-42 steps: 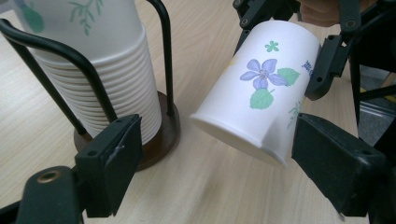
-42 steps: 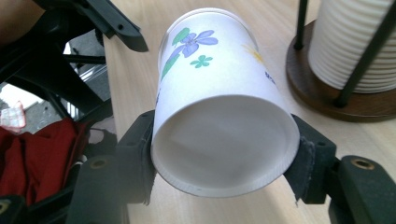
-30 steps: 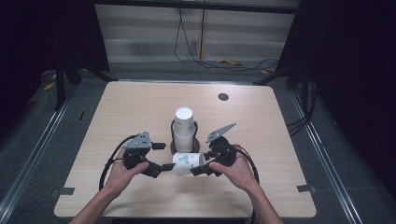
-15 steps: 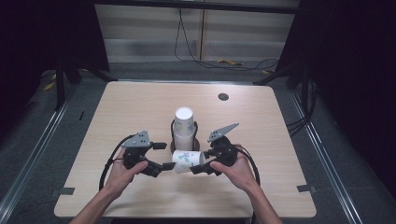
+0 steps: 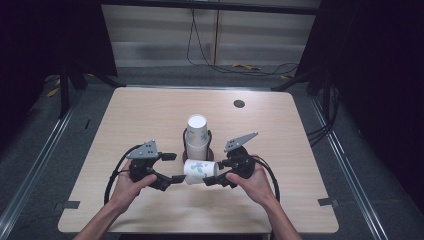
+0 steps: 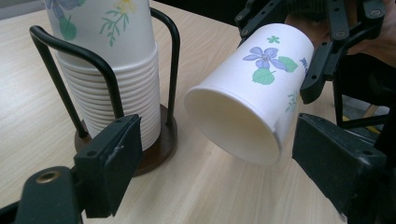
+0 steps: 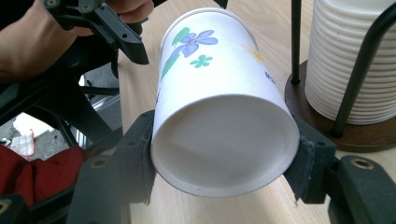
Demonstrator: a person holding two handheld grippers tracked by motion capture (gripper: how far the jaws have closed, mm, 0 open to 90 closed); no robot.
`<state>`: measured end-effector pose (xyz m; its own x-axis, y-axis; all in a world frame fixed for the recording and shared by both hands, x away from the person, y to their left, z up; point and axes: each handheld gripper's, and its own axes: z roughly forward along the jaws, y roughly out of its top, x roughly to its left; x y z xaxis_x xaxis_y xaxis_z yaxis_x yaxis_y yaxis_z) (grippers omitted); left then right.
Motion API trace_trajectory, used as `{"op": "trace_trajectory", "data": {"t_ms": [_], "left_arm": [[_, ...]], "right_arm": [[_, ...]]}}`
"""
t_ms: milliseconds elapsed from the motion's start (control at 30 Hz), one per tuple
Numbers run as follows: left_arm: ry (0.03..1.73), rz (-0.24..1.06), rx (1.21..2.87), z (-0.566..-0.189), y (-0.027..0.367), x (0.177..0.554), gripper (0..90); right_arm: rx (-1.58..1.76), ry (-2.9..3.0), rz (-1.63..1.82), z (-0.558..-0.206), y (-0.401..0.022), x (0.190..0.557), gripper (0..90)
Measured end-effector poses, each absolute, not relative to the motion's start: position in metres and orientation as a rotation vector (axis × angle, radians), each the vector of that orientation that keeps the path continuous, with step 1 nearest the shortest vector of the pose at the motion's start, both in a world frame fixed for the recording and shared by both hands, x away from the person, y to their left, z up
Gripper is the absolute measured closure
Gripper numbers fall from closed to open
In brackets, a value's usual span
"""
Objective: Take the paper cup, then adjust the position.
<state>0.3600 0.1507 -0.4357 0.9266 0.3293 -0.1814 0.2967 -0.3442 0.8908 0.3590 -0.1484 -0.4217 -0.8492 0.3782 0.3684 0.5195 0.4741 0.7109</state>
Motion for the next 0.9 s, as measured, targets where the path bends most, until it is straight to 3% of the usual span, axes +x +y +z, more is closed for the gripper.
{"op": "trace_trajectory", "data": {"t_ms": [900], "left_arm": [[0.42, 0.009, 1.911, -0.4369, 0.1489, 0.3593, 15.8]], "right_arm": [[-0.749, -2.54, -1.407, -0.4235, -0.1506, 0.3546, 36.5]]}}
